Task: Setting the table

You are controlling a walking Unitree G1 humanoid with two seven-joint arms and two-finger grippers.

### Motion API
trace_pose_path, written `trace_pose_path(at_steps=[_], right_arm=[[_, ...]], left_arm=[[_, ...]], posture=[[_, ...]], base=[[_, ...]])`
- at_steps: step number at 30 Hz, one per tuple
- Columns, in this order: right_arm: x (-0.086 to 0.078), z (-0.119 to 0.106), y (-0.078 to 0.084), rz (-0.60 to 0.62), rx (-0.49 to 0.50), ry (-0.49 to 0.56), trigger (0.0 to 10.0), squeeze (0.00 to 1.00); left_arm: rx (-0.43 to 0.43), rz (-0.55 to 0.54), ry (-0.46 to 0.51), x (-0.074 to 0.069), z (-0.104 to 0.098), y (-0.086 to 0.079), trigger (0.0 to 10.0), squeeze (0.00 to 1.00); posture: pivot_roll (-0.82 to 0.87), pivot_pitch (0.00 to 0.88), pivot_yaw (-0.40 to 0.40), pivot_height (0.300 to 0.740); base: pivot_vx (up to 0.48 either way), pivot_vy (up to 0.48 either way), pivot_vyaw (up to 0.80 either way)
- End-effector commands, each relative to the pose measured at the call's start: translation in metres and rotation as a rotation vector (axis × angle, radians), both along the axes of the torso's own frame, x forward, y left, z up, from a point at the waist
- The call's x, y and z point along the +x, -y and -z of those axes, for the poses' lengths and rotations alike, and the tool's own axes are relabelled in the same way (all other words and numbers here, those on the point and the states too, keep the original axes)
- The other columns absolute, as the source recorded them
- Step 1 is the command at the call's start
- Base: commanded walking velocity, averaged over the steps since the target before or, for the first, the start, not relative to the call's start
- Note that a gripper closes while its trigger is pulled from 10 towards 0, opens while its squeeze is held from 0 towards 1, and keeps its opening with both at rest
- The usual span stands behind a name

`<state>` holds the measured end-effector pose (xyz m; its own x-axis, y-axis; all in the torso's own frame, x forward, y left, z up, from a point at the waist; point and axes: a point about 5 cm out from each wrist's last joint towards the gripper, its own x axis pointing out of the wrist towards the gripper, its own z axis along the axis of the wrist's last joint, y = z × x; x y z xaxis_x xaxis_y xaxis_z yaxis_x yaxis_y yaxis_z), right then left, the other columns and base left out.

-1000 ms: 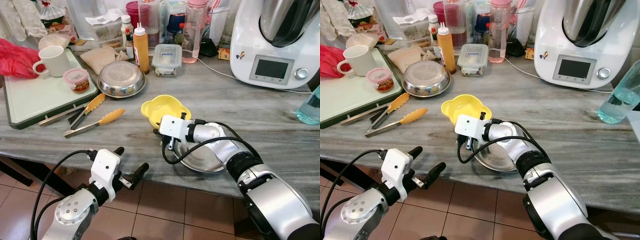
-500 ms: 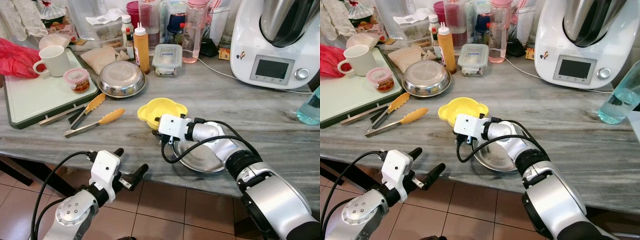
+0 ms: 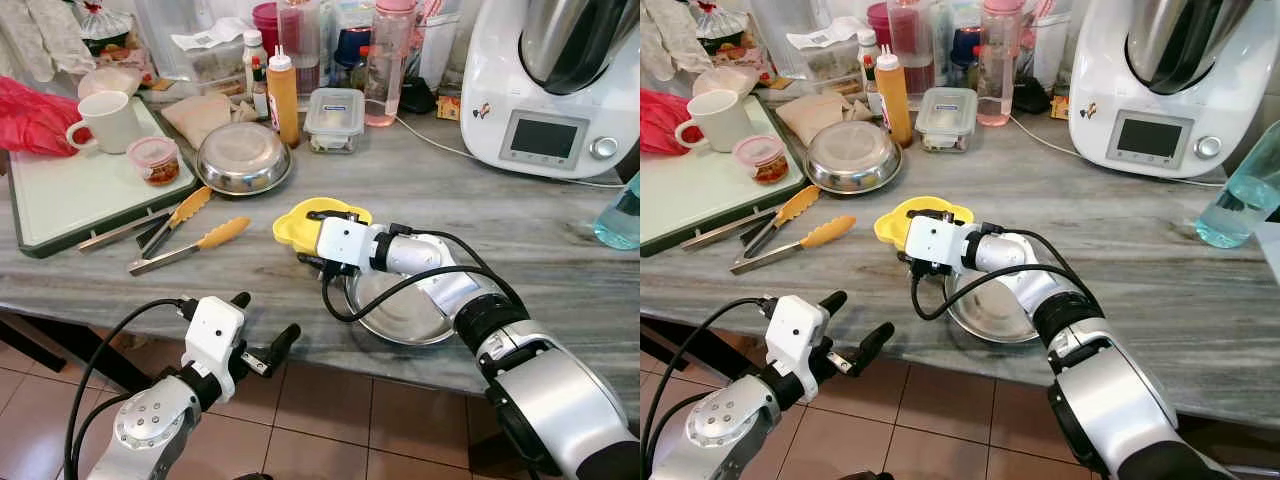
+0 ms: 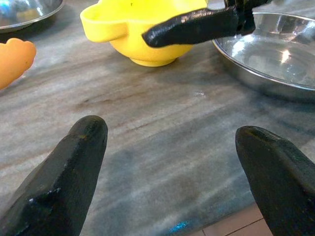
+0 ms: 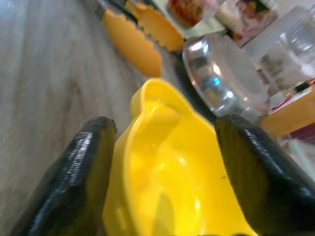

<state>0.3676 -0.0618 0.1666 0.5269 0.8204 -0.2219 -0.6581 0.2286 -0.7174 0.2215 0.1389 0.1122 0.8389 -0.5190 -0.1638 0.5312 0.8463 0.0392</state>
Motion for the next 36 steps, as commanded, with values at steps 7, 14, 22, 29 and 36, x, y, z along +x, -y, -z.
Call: trace_pose_path(at_steps=[7, 14, 22, 29, 36], right_arm=[[-0.002, -0.025, 0.01, 0.045, 0.213, 0.099, 10.0, 1.0], [-0.012, -0.036, 0.028, 0.137, 0.382, 0.149, 10.0, 1.0], [-0.039, -0.035, 0.049, 0.272, 0.484, 0.195, 10.0, 1.0], [-0.066, -0.021, 0.074, 0.445, 0.537, 0.178, 10.0, 1.0], [-0.082, -0.012, 0.083, 0.567, 0.585, 0.149, 10.0, 1.0]], left_arm=[[0.009, -0.01, -0.009, 0.005, 0.009, -0.001, 10.0, 0.0], [0.002, -0.01, -0.006, 0.007, 0.013, -0.001, 10.0, 0.0], [-0.004, -0.011, 0.008, 0.011, 0.014, -0.004, 10.0, 0.0], [-0.011, -0.006, 0.027, 0.02, 0.011, -0.002, 10.0, 0.0], [-0.02, 0.006, 0.039, 0.021, 0.008, -0.004, 10.0, 0.0]], posture=[[0.08, 0.094, 0.027, 0.74], [0.07, 0.077, 0.026, 0.74], [0.04, 0.056, 0.027, 0.74], [0.02, 0.043, 0.039, 0.74], [0.0, 0.039, 0.056, 0.74]], base=[[0.0, 0.0, 0.0], [0.0, 0.0, 0.0], [0.0, 0.0, 0.0], [0.0, 0.0, 0.0], [0.0, 0.0, 0.0]])
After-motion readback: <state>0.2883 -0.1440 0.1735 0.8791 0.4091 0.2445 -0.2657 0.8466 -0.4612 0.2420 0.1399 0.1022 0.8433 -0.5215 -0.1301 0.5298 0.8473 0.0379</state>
